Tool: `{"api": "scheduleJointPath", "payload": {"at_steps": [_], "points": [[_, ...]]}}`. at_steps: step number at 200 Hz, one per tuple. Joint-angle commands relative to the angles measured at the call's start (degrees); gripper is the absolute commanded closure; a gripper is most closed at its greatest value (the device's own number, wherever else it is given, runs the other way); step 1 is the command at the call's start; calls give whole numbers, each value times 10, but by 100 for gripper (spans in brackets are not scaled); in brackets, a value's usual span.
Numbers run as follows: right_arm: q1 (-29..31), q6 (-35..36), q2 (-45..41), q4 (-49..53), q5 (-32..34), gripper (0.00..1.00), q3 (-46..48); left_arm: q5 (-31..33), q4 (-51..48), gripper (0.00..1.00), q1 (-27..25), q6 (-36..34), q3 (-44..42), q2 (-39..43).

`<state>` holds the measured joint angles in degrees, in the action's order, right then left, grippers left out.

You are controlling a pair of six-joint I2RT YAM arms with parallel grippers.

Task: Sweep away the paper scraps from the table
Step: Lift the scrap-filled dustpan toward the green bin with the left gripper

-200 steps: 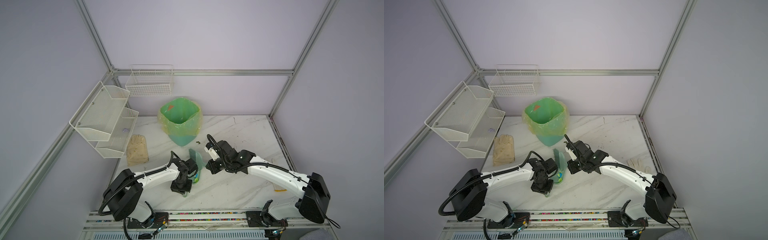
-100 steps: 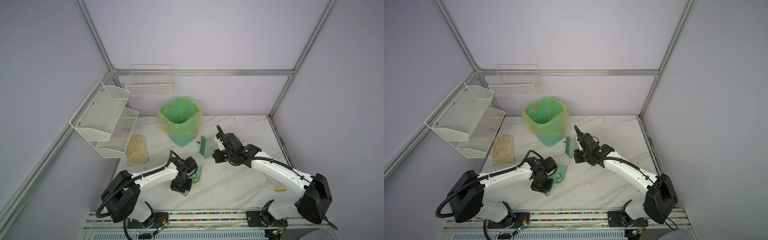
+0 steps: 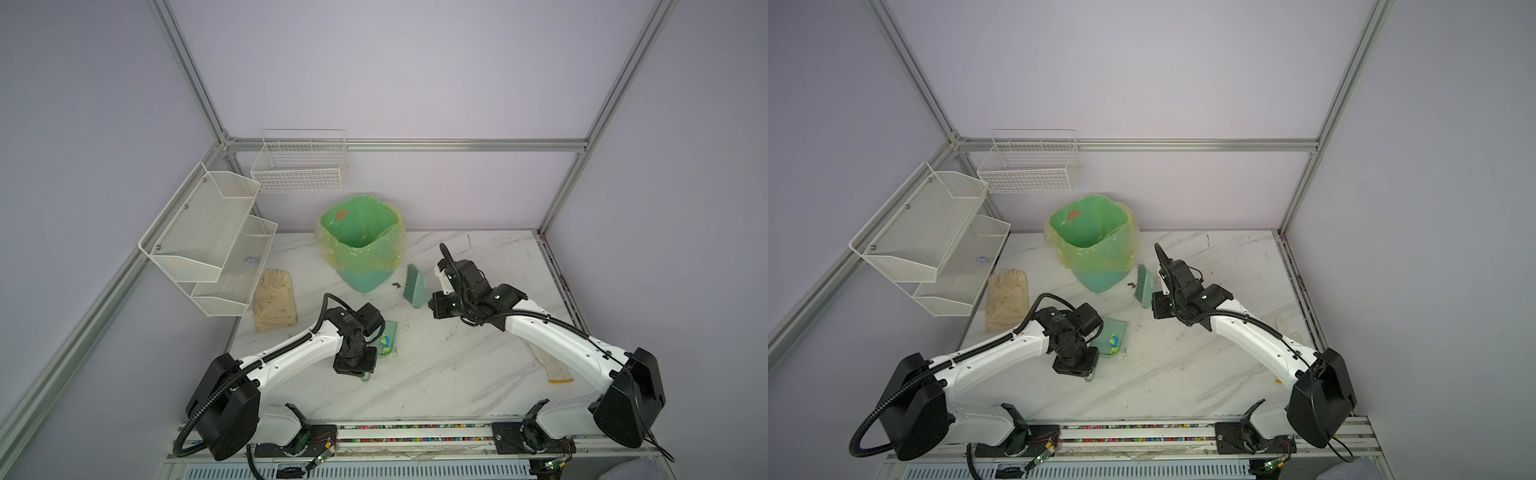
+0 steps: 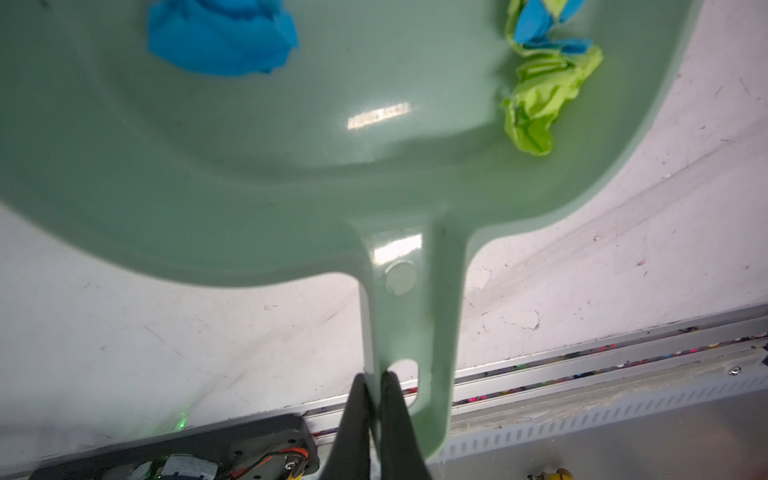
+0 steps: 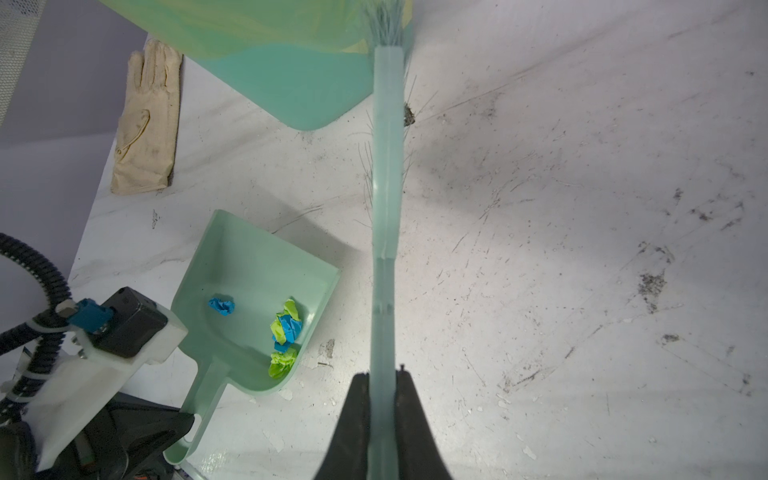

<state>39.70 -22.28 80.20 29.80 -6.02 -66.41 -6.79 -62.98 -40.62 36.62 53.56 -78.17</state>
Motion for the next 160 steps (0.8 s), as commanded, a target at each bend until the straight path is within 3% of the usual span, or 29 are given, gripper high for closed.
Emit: {"api": "scheduleJointPath", "payload": {"at_steps": [1, 45, 121, 160], "points": [[-4, -4, -12, 1, 3, 100, -4, 27, -18, 100, 13, -15, 46, 21], [-6, 1, -12, 1, 3, 100, 1, 71, -44, 100, 48, -11, 40, 48], [-9, 13, -12, -2, 1, 100, 12, 182, -116, 100, 173, -59, 92, 86], [-12, 17, -29, -4, 1, 100, 17, 182, -128, 100, 227, -94, 122, 99]]}}
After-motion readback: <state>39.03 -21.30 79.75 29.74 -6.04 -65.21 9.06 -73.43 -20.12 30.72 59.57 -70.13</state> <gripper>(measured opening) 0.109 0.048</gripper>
